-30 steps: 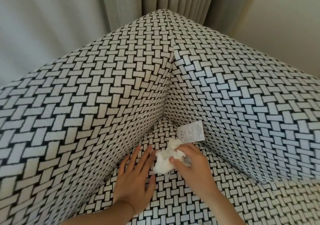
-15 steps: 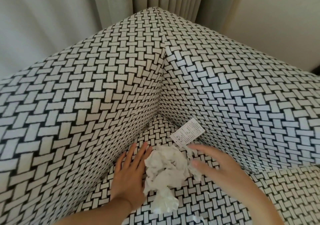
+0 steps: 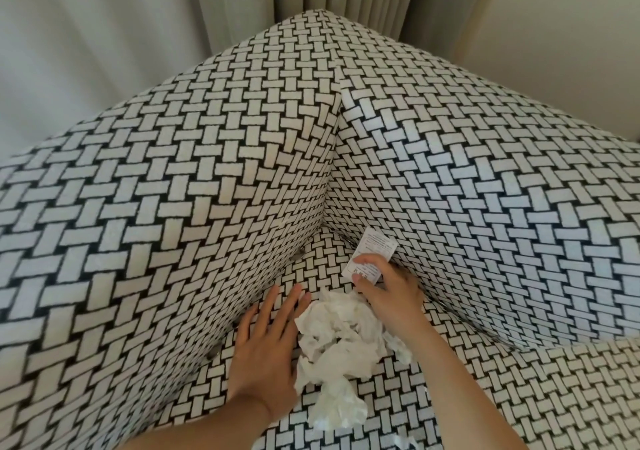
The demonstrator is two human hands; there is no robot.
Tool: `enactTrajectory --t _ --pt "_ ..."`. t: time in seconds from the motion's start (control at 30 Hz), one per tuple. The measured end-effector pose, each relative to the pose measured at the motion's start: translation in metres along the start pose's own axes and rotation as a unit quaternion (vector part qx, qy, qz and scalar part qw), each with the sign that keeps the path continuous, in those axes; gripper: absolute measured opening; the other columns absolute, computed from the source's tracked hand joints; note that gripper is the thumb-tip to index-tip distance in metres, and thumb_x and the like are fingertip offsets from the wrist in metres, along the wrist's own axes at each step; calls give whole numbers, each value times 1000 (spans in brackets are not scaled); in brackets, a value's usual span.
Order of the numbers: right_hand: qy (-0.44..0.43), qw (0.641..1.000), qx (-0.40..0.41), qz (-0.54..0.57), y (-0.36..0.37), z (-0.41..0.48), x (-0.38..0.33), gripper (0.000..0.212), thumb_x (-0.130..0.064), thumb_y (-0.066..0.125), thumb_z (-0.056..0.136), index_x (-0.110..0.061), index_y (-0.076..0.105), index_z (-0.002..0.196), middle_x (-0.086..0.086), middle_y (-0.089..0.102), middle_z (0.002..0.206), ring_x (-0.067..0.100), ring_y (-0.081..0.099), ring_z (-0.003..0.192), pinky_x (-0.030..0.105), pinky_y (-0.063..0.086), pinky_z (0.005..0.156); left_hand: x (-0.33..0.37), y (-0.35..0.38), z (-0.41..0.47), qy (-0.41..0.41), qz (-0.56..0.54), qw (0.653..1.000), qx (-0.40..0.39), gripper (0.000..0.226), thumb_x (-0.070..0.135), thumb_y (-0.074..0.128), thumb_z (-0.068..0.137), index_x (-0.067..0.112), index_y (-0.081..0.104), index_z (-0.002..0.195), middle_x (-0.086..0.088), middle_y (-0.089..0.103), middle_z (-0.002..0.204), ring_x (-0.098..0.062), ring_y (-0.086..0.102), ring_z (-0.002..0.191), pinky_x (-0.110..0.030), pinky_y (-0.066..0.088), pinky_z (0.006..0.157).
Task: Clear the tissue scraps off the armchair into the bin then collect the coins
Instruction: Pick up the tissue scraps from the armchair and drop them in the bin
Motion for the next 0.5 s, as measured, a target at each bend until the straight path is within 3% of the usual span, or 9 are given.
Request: enactTrajectory --t 0.13,0.23,0.33,0.4,0.43,0.5 --pt "7 1000 -16 -7 3 2 -3 23 -45 53 90 -54 49 111 -19 41 144 15 12 138 39 2 109 0 -1 0 1 1 1000 2 112 52 73 51 19 25 148 2 14 157 -29 25 140 -48 25 103" --pt "-3 999 -21 35 3 1 -2 25 -40 55 90 -59 54 106 -20 44 139 14 22 137 41 3 111 0 -1 -1 5 5 1000 2 114 51 73 50 18 25 148 1 14 157 -30 25 140 -48 24 104" --pt "-18 984 -42 175 0 -7 1 28 -27 61 87 -53 66 98 -16 54 129 17 50 122 52 33 108 0 -1 -1 4 9 1000 2 110 51 71 53 18 25 148 1 14 157 -30 25 140 -48 24 104" --pt "-17 960 -71 270 -6 -16 3 31 -8 58 90 -34 71 98 -14 56 124 7 56 112 33 52 93 0 -1 -1 6 9 1000 4 102 59 59 60 19 26 147 0 16 157 -29 24 140 -47 23 105" --pt "-25 956 -73 284 -11 -21 4 30 -2 56 90 -27 71 98 -15 56 121 -2 55 109 23 53 86 -1 -2 -1 6 9 1000 3 98 62 51 62 18 27 147 0 18 156 -29 24 140 -47 23 105" --pt "-40 954 -61 290 -22 -27 8 29 2 55 89 -22 71 93 -16 59 120 -5 56 106 17 51 80 -1 -2 -1 3 16 1000 1 96 65 44 63 18 29 147 0 18 156 -28 23 140 -46 19 107"
Point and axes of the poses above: each hand's wrist, its own z-axis towards the middle knuckle, its own y-axis out of the palm, x = y × z, the point moved 4 cm from there along z, towards the middle knuckle
